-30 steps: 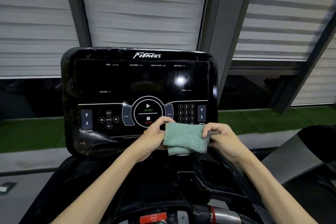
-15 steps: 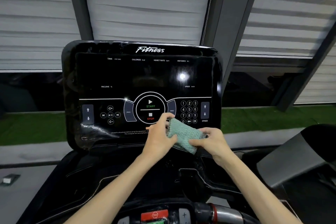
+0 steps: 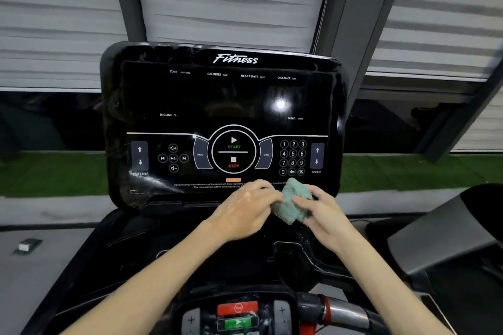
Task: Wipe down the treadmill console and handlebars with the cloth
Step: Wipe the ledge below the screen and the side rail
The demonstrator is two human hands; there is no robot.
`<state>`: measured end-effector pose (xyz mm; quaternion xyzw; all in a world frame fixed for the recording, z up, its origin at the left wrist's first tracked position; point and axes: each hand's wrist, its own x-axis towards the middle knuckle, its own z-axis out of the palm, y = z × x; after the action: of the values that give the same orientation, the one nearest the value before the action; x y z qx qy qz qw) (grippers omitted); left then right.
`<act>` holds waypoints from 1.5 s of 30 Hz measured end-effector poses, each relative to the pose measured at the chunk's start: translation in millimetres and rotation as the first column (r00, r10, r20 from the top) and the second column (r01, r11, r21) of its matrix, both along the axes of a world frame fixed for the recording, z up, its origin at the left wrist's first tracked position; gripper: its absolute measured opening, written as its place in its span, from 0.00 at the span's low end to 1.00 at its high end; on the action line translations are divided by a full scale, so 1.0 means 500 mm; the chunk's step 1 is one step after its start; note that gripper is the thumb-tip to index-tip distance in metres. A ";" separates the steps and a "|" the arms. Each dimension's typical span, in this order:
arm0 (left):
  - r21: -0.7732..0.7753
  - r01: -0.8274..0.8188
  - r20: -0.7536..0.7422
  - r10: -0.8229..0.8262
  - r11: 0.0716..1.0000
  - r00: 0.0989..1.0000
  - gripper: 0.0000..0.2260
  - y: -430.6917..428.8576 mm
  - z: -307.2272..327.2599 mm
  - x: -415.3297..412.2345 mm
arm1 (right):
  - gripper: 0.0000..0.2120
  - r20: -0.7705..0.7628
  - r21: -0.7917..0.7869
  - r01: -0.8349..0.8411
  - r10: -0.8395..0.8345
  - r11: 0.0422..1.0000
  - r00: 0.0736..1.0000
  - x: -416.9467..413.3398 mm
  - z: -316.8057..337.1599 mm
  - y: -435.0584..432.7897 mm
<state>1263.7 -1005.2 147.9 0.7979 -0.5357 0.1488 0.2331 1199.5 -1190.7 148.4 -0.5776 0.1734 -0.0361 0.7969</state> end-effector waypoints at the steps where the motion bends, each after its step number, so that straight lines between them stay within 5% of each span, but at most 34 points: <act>1: -0.015 -0.016 0.127 0.018 1.000 0.992 0.14 0.012 -0.010 0.020 | 0.12 0.001 -0.117 0.014 -0.014 0.993 1.000 -0.007 -0.013 -0.005; 3: 0.041 -0.105 0.321 0.086 0.994 0.943 0.14 0.032 -0.026 0.061 | 0.13 0.035 -0.526 0.009 0.011 0.850 0.999 -0.016 -0.042 -0.014; 6: 0.207 -0.275 0.459 0.155 0.939 0.875 0.24 0.054 -0.039 0.104 | 0.17 -0.044 -0.900 -0.123 0.193 0.418 0.980 -0.019 -0.083 0.002; 9: 0.319 -0.323 0.463 0.150 0.891 0.874 0.28 0.068 -0.068 0.132 | 0.11 -0.142 -0.980 -0.178 0.316 0.086 0.938 0.005 -0.142 0.030; 12: 0.332 -0.325 0.467 0.146 0.885 0.872 0.28 0.073 -0.085 0.142 | 0.05 -0.131 -0.987 -0.089 0.351 -0.133 0.927 0.042 -0.179 0.054; 17: 0.309 -0.287 0.468 0.117 0.907 0.876 0.27 0.072 -0.090 0.144 | 0.15 -0.129 -0.885 0.106 0.458 -0.454 0.880 0.062 -0.219 0.065; 22: 0.319 -0.295 0.485 0.112 0.901 0.867 0.27 0.071 -0.098 0.149 | 0.17 -0.336 -0.820 0.007 0.490 -0.573 0.804 0.040 -0.216 0.040; 26: 0.303 -0.312 0.495 0.131 0.900 0.859 0.27 0.070 -0.098 0.149 | 0.21 -0.489 -0.813 -0.137 0.535 -0.566 0.689 0.017 -0.180 0.027; 32: 0.303 -0.310 0.490 0.131 0.901 0.862 0.27 0.069 -0.098 0.148 | 0.27 -0.448 -0.759 -0.069 0.442 -0.647 0.778 0.048 -0.198 0.071; 37: 0.318 -0.308 0.482 0.127 0.897 0.867 0.27 0.069 -0.096 0.147 | 0.30 -0.400 -0.839 -0.104 0.478 -0.533 0.782 0.055 -0.190 0.060; 45: 0.317 -0.319 0.481 0.139 0.893 0.866 0.27 0.069 -0.093 0.147 | 0.30 -0.395 -0.917 -0.292 0.730 -0.273 0.558 -0.023 -0.195 -0.009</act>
<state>1337.1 -970.6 101.4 0.8312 -0.4926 0.2459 -0.0776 1188.0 -1195.3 51.0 -0.9356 -0.3089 0.1194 0.1224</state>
